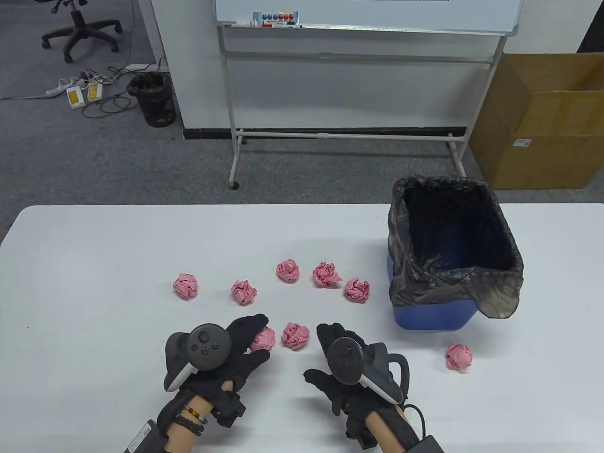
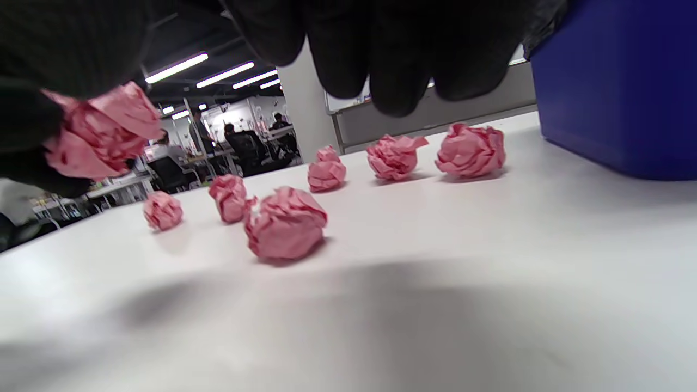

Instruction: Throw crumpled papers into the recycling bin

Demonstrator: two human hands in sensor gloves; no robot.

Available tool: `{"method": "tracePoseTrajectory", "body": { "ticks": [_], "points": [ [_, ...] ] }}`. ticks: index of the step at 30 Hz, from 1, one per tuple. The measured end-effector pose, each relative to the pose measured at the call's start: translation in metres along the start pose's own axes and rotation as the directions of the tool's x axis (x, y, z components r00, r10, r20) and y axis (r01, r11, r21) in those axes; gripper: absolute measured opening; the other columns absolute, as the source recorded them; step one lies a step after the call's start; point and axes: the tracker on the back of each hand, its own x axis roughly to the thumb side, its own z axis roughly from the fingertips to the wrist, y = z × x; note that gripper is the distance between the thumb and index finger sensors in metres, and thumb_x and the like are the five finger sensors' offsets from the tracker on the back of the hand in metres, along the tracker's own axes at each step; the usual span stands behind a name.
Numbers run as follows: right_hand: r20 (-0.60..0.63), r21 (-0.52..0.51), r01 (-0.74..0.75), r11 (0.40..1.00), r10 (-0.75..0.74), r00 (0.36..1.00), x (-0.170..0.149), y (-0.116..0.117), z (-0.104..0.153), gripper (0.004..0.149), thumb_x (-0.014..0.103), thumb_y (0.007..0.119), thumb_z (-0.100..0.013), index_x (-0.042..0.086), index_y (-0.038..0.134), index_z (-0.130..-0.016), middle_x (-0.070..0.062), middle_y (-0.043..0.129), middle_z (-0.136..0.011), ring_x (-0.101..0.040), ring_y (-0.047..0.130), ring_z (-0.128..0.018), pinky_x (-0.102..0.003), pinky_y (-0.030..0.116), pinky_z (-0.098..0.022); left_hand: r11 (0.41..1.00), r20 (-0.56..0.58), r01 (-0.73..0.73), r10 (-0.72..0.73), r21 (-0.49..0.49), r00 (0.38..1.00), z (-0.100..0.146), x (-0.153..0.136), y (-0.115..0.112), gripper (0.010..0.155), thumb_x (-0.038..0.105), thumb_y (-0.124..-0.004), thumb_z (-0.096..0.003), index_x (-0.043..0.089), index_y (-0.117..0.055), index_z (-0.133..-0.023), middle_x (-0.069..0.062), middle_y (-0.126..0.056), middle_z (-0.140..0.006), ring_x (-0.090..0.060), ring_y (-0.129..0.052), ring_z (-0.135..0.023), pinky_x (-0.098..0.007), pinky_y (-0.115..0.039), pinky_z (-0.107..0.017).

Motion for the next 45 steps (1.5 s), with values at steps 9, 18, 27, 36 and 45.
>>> {"method": "tracePoseTrajectory", "body": {
  "ticks": [9,18,27,36,45],
  "points": [
    [0.025,0.025,0.328,0.945,-0.328,0.944,0.000,-0.002,-0.001,0.095,0.069,0.073,-0.029,0.014,0.057,-0.105,-0.014,0.083,-0.098,-0.034,0.095,-0.083,-0.044,0.083,-0.057,1.000,0.252,0.000,-0.003,0.012,0.968,0.002,0.032,-0.018,0.072,0.036,-0.097,-0.0384,0.022,-0.067,-0.102,-0.011,-0.076,-0.107,-0.028,-0.095,-0.090,-0.042,-0.089,-0.062],
    [-0.036,0.072,0.391,0.917,-0.390,0.920,-0.005,0.008,-0.008,0.093,0.070,0.075,-0.028,0.009,0.068,-0.098,-0.011,0.097,-0.083,-0.029,0.107,-0.066,-0.040,0.089,-0.045,0.998,0.333,0.046,-0.059,0.046,0.941,0.006,0.050,-0.028,0.073,0.036,-0.098,-0.0379,0.023,-0.067,-0.102,-0.010,-0.075,-0.107,-0.028,-0.094,-0.091,-0.042,-0.089,-0.063],
    [-0.080,0.053,0.473,0.879,-0.469,0.880,-0.011,0.007,-0.011,0.080,0.060,0.087,-0.030,0.008,0.078,-0.091,-0.007,0.104,-0.069,-0.024,0.111,-0.050,-0.036,0.091,-0.037,0.996,0.348,0.080,-0.091,0.045,0.933,0.005,0.053,-0.033,0.076,0.040,-0.095,-0.0389,0.024,-0.062,-0.105,-0.009,-0.070,-0.111,-0.029,-0.088,-0.095,-0.045,-0.085,-0.065],
    [-0.152,0.007,0.465,0.885,-0.458,0.876,-0.031,0.003,-0.014,0.078,0.056,0.088,-0.030,0.008,0.078,-0.090,-0.008,0.104,-0.070,-0.025,0.111,-0.050,-0.035,0.091,-0.036,0.983,0.227,0.185,-0.178,-0.007,0.957,-0.001,0.022,-0.025,0.081,0.050,-0.088,-0.0413,0.022,-0.053,-0.109,-0.012,-0.054,-0.119,-0.040,-0.065,-0.107,-0.061,-0.064,-0.073],
    [-0.185,-0.001,0.494,0.870,-0.485,0.855,-0.039,-0.005,-0.021,0.077,0.054,0.090,-0.030,0.009,0.078,-0.091,-0.008,0.104,-0.072,-0.025,0.112,-0.051,-0.034,0.093,-0.036,0.955,0.023,0.270,-0.270,-0.123,0.963,-0.007,-0.025,-0.019,0.087,0.055,-0.084,-0.0418,0.022,-0.045,-0.112,-0.015,-0.039,-0.122,-0.046,-0.049,-0.111,-0.067,-0.050,-0.075]
  ]
}}
